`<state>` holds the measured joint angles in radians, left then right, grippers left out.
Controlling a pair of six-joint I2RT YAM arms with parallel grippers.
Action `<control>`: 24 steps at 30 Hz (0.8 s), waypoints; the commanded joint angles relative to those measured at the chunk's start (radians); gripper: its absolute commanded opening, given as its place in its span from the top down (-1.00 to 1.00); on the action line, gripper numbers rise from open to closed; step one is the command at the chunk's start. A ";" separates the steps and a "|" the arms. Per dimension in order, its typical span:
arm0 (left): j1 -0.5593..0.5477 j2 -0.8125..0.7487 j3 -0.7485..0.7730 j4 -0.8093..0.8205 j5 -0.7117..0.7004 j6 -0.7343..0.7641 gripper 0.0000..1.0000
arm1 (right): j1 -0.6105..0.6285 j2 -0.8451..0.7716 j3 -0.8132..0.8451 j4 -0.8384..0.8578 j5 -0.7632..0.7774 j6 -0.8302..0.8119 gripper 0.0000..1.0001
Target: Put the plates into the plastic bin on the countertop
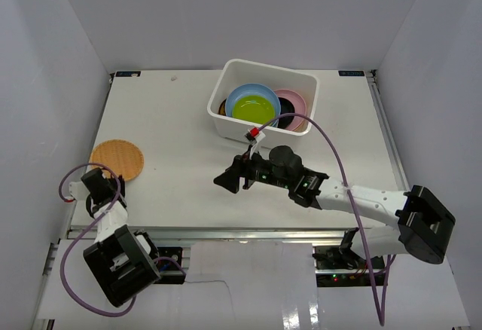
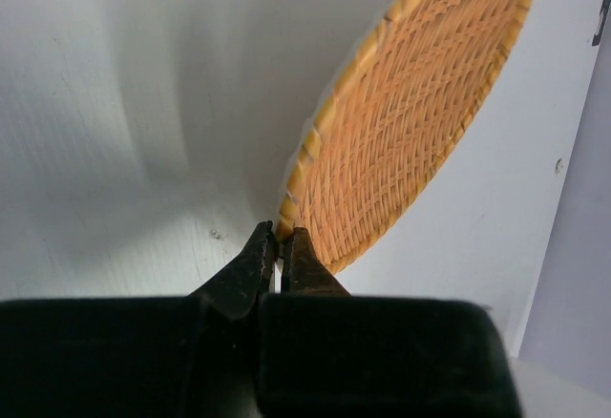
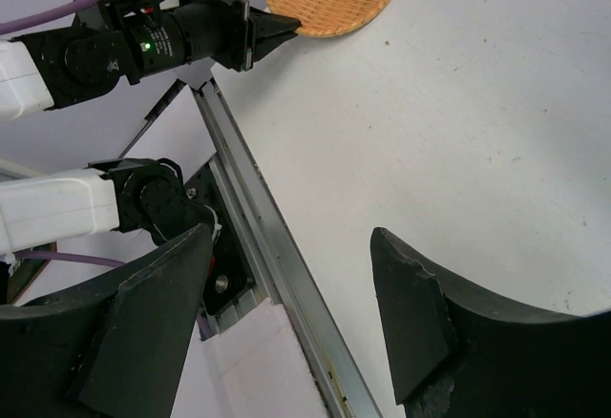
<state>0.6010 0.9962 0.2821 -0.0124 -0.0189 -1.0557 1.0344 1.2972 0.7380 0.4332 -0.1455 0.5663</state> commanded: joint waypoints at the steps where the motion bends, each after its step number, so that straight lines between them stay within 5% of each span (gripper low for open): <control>1: 0.002 -0.005 -0.021 -0.037 0.010 0.056 1.00 | -0.011 -0.044 0.000 0.007 -0.003 -0.026 -0.47; 9: 0.002 -0.079 -0.034 0.005 0.265 0.088 1.00 | -0.031 -0.082 0.012 -0.033 0.023 -0.054 -0.49; 15: -0.006 -0.143 0.130 0.003 0.616 0.089 1.00 | -0.164 -0.056 0.075 -0.065 -0.150 -0.029 -0.95; 24: -0.201 -0.226 0.353 -0.004 0.685 0.114 1.00 | -0.251 0.065 0.319 -0.180 -0.289 -0.055 -0.80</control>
<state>0.4328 0.8135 0.5556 -0.0589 0.5827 -0.9604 0.7856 1.3418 0.9672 0.2756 -0.3561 0.5369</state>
